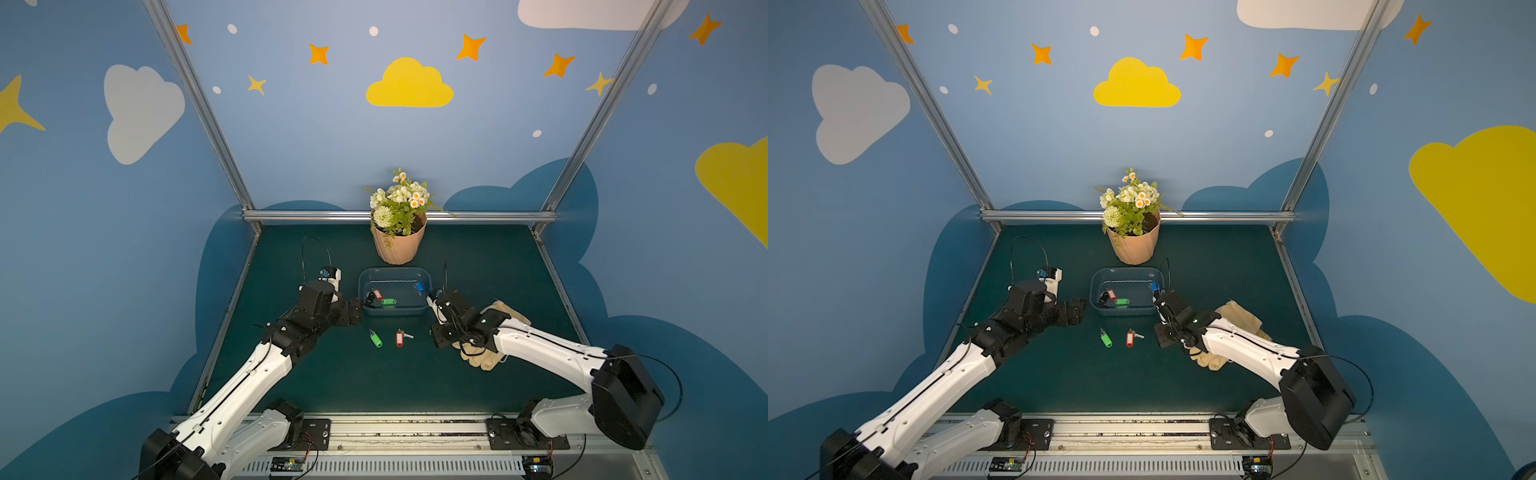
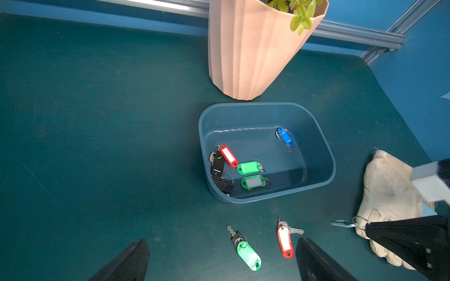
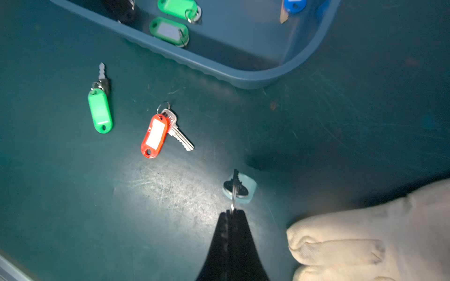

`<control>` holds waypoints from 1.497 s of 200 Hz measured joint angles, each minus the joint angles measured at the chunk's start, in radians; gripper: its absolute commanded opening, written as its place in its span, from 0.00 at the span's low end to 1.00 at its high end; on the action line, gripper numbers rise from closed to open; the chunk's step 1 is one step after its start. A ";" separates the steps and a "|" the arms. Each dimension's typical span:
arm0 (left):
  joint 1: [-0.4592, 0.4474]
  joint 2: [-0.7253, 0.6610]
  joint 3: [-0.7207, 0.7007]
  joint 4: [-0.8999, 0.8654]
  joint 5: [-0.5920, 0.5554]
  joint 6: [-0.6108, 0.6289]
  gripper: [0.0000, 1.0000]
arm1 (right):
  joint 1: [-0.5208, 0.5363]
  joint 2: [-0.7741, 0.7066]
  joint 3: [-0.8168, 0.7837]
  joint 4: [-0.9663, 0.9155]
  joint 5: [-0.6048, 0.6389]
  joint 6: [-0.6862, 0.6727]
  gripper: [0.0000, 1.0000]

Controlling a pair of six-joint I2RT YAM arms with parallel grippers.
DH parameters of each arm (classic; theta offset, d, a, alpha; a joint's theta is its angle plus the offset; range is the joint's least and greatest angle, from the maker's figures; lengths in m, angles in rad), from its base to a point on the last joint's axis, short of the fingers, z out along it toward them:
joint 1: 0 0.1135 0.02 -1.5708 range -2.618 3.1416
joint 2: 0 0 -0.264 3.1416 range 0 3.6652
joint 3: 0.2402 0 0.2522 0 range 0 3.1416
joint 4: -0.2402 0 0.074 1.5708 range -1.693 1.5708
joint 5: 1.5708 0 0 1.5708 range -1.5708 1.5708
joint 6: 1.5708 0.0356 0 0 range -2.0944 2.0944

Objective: Take the keys out of the storage box
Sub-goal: Place the key at the center of the board, then pick up the key from the storage box.

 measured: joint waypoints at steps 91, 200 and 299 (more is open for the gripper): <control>0.006 0.005 0.000 0.000 0.000 0.000 1.00 | 0.000 0.157 0.033 0.000 -0.026 0.001 0.00; 0.008 0.008 0.000 0.000 -0.001 0.000 1.00 | -0.006 0.131 0.185 -0.157 0.070 -0.027 0.50; 0.010 -0.003 0.000 -0.010 -0.006 0.002 1.00 | -0.072 0.446 0.597 -0.095 0.124 0.129 0.35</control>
